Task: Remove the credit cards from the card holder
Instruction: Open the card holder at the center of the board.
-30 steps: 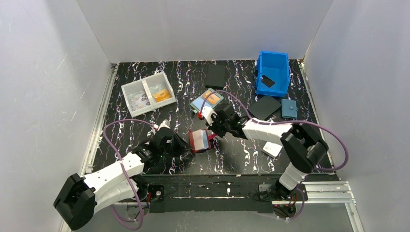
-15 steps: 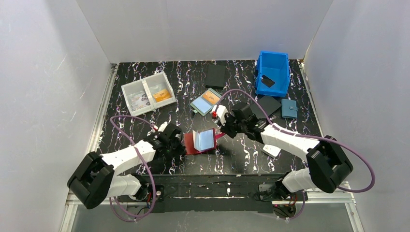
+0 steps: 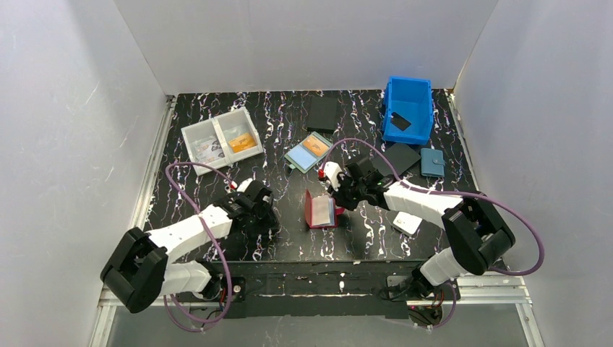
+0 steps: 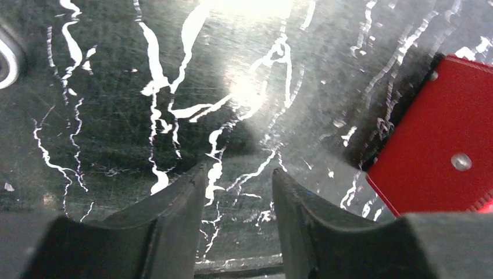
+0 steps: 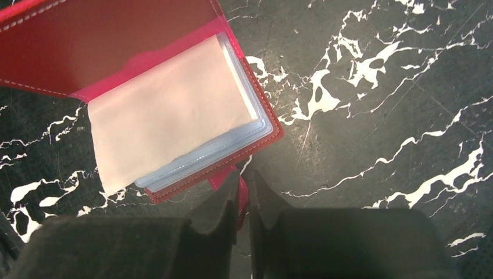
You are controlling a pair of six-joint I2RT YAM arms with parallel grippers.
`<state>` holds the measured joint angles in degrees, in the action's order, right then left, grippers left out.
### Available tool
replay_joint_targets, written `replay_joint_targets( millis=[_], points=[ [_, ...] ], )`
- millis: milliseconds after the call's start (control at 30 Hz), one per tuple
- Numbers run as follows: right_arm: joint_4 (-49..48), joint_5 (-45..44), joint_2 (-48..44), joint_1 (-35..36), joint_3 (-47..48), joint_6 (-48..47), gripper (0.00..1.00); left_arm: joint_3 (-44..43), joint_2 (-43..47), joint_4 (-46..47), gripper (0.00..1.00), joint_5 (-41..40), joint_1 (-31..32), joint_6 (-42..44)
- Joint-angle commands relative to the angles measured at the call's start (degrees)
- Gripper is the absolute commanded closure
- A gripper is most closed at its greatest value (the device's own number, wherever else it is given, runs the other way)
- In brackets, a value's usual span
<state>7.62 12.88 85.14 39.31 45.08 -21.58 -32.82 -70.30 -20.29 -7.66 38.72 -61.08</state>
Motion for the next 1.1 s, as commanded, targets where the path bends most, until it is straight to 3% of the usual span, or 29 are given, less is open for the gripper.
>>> replay_joint_targets(
  millis=[0, 133, 267, 500, 667, 800, 867, 1000, 1067],
  points=[
    [-0.29, 1.40, -0.90, -0.04, 1.44, -0.13, 0.76, -1.33, 6.37, 0.65, 0.53, 4.43, -0.18, 7.05],
    [-0.41, 1.65, -1.36, -0.43, 1.59, 0.08, 0.60, 1.69, 15.99, 12.75, 0.40, 16.12, 0.33, 12.87],
    [-0.69, 3.56, -2.05, -0.98, 1.60, 1.32, 0.50, -0.09, 17.62, 17.48, 0.39, 20.32, 5.17, 17.87],
    [-4.05, 0.41, -0.32, -1.08, 1.24, 7.52, 0.52, -7.48, 6.72, 19.36, 0.40, 9.52, 19.94, 26.03],
    [-5.84, -1.71, 1.85, -1.08, 1.50, 12.25, 0.56, -11.42, -1.29, 19.82, 0.45, -6.43, 27.80, 31.29],
    [-6.73, -1.12, 3.57, -1.50, 1.83, 15.43, 0.56, -9.71, -5.07, 24.66, 0.42, -16.47, 30.80, 33.73],
    [-6.66, 0.20, 5.63, -1.95, 2.50, 17.75, 0.55, -15.71, -12.38, 22.86, 0.33, -19.77, 31.24, 34.17],
    [-6.39, 3.84, 7.15, -4.93, 2.53, 19.99, 0.56, -17.71, -21.00, 15.50, 0.27, -31.48, 30.41, 24.85],
    [-6.32, 3.99, 7.51, -4.95, 2.56, 20.00, 0.56, -17.98, -22.59, 12.60, 0.26, -30.77, 27.62, 20.34]
  ],
)
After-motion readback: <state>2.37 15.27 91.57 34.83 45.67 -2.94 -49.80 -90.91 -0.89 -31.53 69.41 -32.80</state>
